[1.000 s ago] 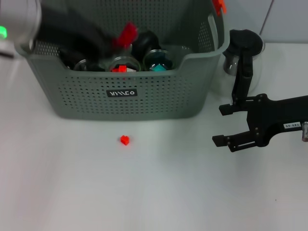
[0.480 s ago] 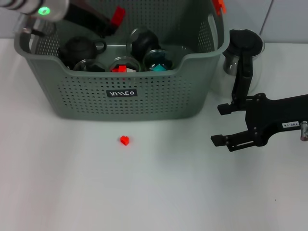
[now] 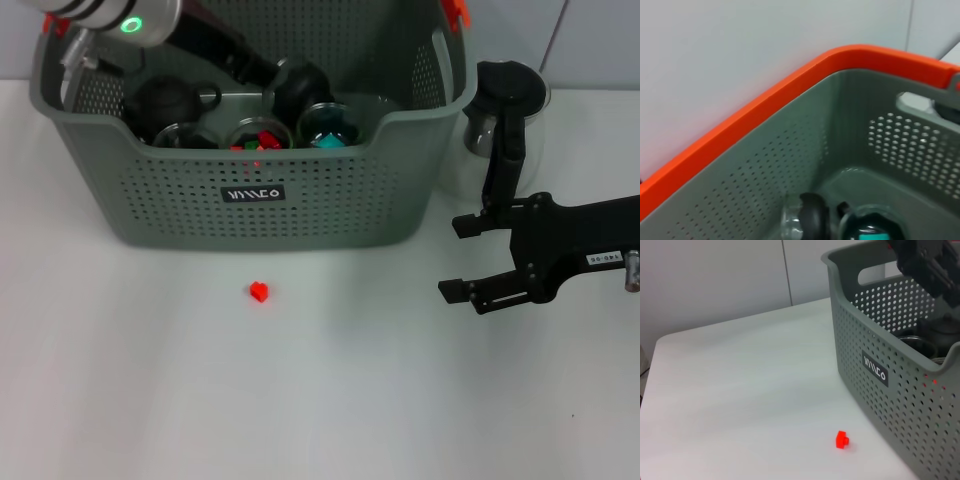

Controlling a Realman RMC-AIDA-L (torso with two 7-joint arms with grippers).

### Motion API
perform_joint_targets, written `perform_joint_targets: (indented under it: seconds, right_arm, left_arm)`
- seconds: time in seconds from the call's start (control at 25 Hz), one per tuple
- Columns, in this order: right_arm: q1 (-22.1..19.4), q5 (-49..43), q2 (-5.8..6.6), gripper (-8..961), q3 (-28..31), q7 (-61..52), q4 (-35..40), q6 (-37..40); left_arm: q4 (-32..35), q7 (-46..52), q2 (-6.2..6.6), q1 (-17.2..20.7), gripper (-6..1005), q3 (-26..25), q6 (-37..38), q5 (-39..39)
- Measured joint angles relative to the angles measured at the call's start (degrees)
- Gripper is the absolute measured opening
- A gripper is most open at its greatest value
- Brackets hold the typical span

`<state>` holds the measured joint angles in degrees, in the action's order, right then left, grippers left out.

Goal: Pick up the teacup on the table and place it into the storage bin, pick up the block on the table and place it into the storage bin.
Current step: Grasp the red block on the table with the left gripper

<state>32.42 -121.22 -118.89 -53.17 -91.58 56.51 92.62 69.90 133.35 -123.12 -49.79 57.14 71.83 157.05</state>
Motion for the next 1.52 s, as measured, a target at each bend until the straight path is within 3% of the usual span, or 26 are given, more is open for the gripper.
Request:
perform_joint_targets:
  seconds: [0.12,0.2,0.36,0.48,0.52,0.64,0.8,0.96,1.52]
  right_arm:
    - [-0.18,-0.05,0.12,914,0.23,-0.01,0.0,0.25]
    - [-0.22,-0.06,0.18,914,0.28,0.0,0.0,0.25]
    - [-0.4,-0.07,0.22,915,0.37,0.0,0.01,0.29]
    - [-0.37,-0.08,0.23,915,0.41,0.0,0.09,0.27]
    - [-0.32,-0.07,0.23,915,0.42,0.0,0.12,0.26]
    - [-0.29,-0.07,0.24,914,0.41,0.0,0.14,0.14]
    - [-0.45,-0.07,0.24,914,0.22,0.08,0.15,-0.25]
    - [-0.62,-0.07,0.24,915,0.26,0.02,0.12,-0.26]
    - [-0.69,-0.07,0.24,914,0.15,-0.09,-0.05,-0.27]
  left_arm:
    - [9.27,-0.23,-1.23,3.49,416,1.16,7.34,-1.29]
    - [15.45,-0.04,-1.47,6.94,512,4.21,11.92,-3.92]
    - [31.02,1.36,-1.58,18.7,696,15.25,17.75,-9.83]
    - [35.66,1.5,-1.69,23.4,818,19.37,20.89,-10.64]
    - [35.5,1.6,-1.69,23.66,859,19.75,22.12,-10.91]
    - [32.14,1.78,-1.68,24.03,858,20.11,24.86,-12.36]
    - [24.35,1.26,-1.68,23.45,856,21.21,21.19,-12.44]
    - [14.43,0.57,-1.33,20.23,854,22.4,15.05,-10.67]
    - [-3.62,0.68,-0.85,12.56,852,21.0,6.61,-4.1]
